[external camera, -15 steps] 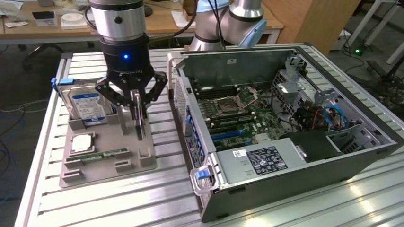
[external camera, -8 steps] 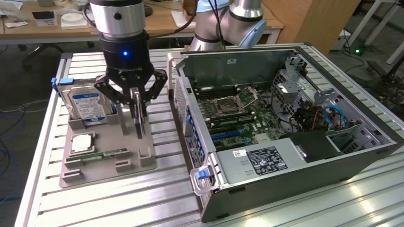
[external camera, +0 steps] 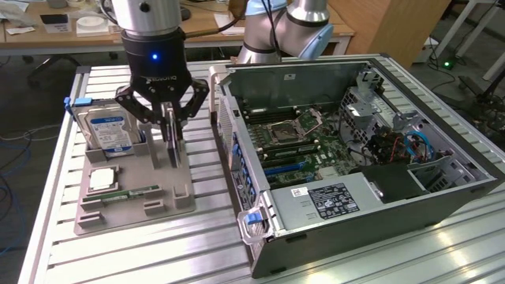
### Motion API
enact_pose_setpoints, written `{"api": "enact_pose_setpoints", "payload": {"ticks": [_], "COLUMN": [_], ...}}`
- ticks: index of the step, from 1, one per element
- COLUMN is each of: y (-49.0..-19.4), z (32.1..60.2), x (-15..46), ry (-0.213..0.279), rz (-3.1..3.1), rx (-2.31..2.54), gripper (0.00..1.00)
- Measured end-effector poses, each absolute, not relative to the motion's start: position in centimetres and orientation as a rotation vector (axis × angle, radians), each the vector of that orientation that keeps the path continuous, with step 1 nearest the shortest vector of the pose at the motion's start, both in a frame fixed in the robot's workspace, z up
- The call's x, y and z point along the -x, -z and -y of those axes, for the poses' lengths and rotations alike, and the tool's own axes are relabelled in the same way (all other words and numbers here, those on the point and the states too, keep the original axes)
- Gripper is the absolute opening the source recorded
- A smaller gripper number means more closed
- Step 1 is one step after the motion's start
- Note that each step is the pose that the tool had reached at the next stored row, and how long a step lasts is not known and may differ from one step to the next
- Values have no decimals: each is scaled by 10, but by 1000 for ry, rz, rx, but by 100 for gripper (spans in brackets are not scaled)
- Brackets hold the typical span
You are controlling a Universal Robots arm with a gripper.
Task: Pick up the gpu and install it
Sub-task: 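Pick up the gpu and move the gpu toward the slot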
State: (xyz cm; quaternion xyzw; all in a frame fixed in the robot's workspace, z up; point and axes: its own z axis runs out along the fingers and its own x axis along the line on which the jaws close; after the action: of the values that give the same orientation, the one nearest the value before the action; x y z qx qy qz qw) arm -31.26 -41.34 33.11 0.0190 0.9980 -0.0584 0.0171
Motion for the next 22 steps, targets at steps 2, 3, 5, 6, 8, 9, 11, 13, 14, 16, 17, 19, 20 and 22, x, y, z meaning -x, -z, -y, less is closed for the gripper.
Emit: {"api": "enact_pose_setpoints", "payload": {"ticks": [2, 3, 5, 6, 8, 9, 11, 13, 14, 16, 17, 19, 20, 22], "y": [-336, -338, -340, -342, -344, -347, -349, -351, -353, -356, -358, -361, -362, -364], "z": [413, 413, 413, 413, 413, 413, 413, 413, 413, 413, 413, 413, 413, 413], "x": [313, 313, 313, 313, 313, 313, 313, 313, 313, 313, 313, 313, 313, 313], "ry": [167, 161, 160, 160, 160, 160, 160, 160, 160, 160, 160, 160, 160, 160], "rz": [-3103, -3103, -3103, -3103, -3103, -3103, -3103, -3103, -3103, -3103, -3103, -3103, -3103, -3103], "rx": [-59, -59, -59, -59, -59, -59, -59, -59, -59, -59, -59, -59, -59, -59], "gripper": [28, 28, 28, 28, 28, 28, 28, 28, 28, 28, 28, 28, 28, 28]}}
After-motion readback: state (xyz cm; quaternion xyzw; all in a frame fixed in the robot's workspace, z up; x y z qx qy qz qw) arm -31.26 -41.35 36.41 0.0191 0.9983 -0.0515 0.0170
